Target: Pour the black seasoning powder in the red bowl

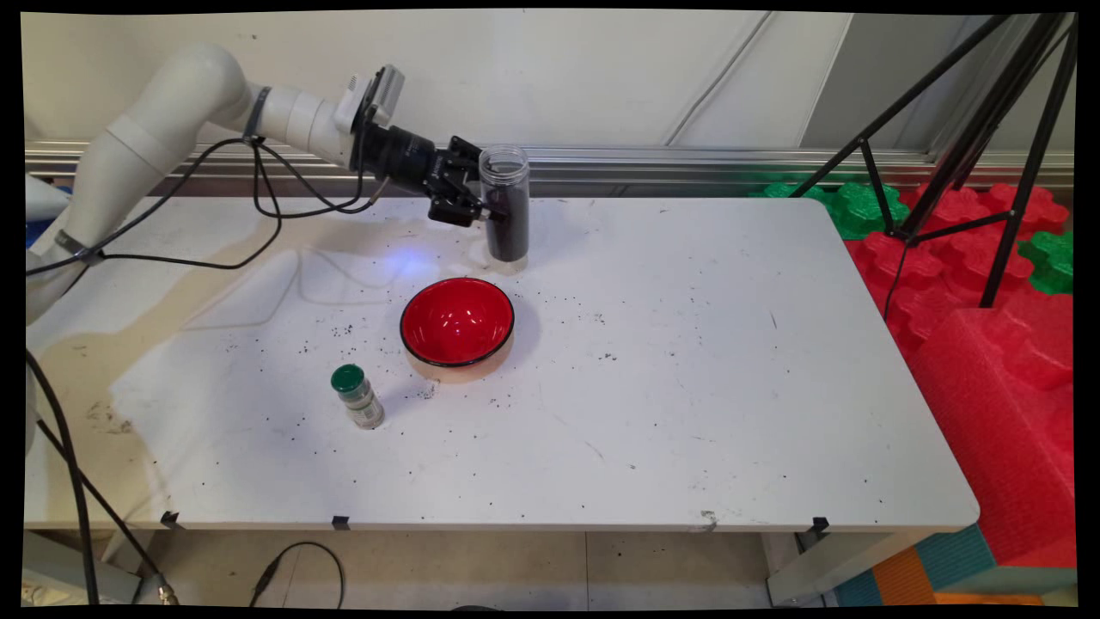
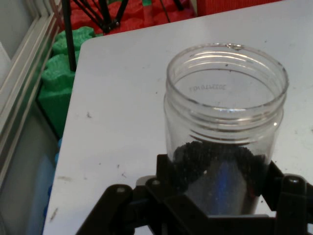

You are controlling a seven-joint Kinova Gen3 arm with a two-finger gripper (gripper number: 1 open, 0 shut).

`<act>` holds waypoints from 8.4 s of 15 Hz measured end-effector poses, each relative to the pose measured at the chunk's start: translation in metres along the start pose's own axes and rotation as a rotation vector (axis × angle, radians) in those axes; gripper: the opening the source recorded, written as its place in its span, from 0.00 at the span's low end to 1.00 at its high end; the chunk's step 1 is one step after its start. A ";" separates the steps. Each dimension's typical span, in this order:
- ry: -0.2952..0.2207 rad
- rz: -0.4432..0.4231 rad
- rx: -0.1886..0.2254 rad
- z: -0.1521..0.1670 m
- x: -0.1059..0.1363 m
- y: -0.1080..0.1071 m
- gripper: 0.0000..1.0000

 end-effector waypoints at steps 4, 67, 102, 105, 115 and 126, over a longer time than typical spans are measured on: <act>-0.021 0.038 0.029 -0.010 0.002 0.006 0.00; -0.250 1.201 0.219 -0.042 0.010 0.126 0.00; -0.286 1.716 0.226 -0.039 0.035 0.120 0.00; -0.287 1.738 0.226 -0.039 0.035 0.120 0.00; -0.288 1.770 0.226 -0.039 0.036 0.121 0.00; -0.290 1.786 0.225 -0.040 0.036 0.122 0.00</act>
